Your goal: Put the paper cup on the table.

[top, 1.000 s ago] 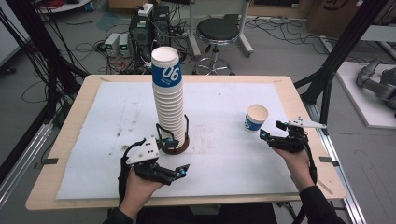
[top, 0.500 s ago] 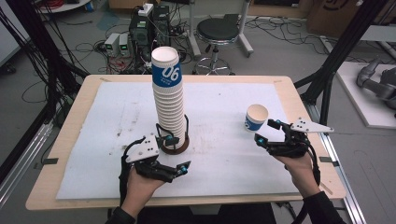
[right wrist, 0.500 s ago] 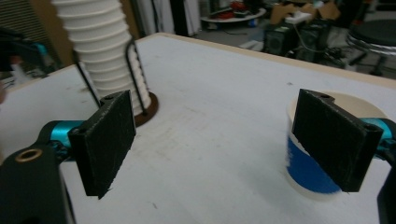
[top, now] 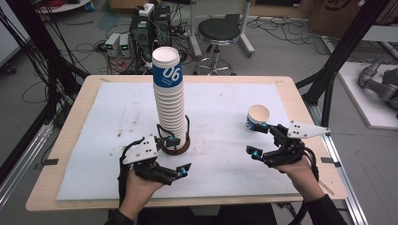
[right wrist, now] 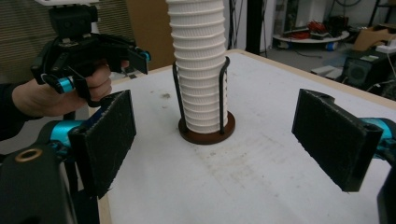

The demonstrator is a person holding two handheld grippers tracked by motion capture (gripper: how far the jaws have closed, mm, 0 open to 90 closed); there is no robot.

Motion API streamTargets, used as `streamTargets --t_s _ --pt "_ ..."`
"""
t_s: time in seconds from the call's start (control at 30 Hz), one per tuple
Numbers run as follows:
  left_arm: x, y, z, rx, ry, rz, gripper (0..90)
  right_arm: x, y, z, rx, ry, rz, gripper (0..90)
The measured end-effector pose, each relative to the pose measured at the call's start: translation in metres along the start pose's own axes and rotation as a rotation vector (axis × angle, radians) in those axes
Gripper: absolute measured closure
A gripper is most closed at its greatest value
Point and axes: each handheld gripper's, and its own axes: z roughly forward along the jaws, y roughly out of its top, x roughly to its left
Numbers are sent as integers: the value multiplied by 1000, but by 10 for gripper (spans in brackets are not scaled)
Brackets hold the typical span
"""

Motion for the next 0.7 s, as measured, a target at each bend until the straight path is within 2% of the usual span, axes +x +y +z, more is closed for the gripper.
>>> streamTargets --t_s 0.1,0.47,0.7 --pt "0 1 -2 -3 5 -5 157 1 -1 3 1 17 0 139" --pt "4 3 -7 -20 12 -18 157 5 -2 4 2 -2 -8 139" --pt "5 5 -9 -26 14 -17 157 5 -2 4 -9 11 -1 139"
